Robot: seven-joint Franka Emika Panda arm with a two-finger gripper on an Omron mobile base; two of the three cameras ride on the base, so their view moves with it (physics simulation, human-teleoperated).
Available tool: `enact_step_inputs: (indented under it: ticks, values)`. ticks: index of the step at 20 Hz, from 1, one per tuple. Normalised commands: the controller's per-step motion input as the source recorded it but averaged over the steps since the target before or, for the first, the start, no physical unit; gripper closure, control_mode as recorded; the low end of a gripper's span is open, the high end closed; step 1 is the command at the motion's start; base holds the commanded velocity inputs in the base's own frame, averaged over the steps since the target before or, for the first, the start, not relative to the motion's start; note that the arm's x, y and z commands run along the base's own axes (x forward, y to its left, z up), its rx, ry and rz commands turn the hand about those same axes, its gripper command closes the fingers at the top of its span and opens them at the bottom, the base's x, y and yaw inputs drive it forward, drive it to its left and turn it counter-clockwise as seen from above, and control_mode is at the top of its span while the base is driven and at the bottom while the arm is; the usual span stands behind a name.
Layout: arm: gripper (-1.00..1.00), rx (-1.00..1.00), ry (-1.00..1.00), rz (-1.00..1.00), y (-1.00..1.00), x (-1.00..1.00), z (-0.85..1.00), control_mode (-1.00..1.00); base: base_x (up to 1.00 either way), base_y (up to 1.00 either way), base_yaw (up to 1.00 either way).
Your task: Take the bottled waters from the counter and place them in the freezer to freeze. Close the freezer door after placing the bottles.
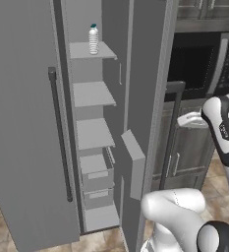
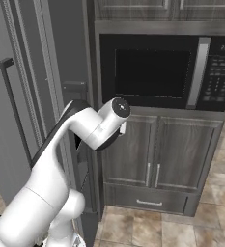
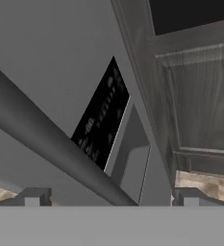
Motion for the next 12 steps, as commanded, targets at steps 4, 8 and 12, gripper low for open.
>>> enact_step_inputs:
  ticks: [4,8,12]
  values:
    - [-1.0,0.0,0.0,0.0,0.0,0.06,0.0,-1.0,0.0,0.0,0.0]
    - [-1.0,0.0,0.0,0.05,0.08,0.0,0.0,-1.0,0.0,0.0,0.0]
    - [-1.0,0.0,0.0,0.07,0.13,0.0,0.0,-1.0,0.0,0.0,0.0]
